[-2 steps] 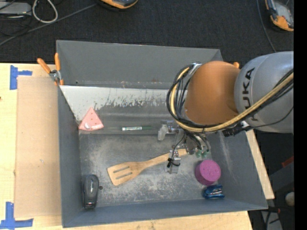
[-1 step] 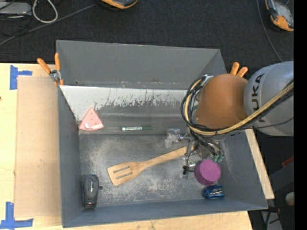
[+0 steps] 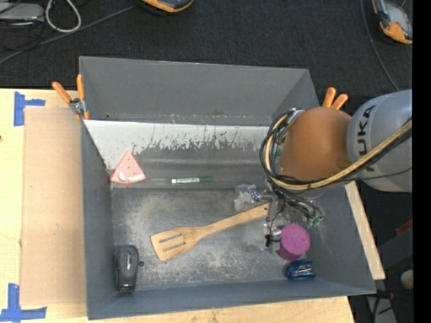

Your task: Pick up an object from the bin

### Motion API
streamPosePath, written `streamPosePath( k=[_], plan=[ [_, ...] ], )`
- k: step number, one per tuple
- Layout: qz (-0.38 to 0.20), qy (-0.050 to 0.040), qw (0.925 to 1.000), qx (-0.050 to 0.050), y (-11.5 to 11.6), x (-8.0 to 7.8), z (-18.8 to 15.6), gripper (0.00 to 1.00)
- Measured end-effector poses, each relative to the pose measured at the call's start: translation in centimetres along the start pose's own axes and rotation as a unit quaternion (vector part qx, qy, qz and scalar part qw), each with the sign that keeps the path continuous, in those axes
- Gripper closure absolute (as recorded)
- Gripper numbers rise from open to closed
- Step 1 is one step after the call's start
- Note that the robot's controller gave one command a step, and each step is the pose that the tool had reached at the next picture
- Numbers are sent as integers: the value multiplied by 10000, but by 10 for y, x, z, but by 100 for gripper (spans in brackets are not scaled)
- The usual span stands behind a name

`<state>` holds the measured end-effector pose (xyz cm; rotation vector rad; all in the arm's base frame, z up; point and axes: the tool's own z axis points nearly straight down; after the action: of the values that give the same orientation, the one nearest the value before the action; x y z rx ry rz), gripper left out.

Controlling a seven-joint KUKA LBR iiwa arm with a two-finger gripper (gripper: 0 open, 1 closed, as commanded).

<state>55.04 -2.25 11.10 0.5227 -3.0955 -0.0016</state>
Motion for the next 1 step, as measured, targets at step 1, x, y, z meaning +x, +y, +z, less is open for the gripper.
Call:
streamPosePath(
  k=[1],
  plan=[
    [501, 14, 9987, -5, -1, 0, 32, 0]
  ],
)
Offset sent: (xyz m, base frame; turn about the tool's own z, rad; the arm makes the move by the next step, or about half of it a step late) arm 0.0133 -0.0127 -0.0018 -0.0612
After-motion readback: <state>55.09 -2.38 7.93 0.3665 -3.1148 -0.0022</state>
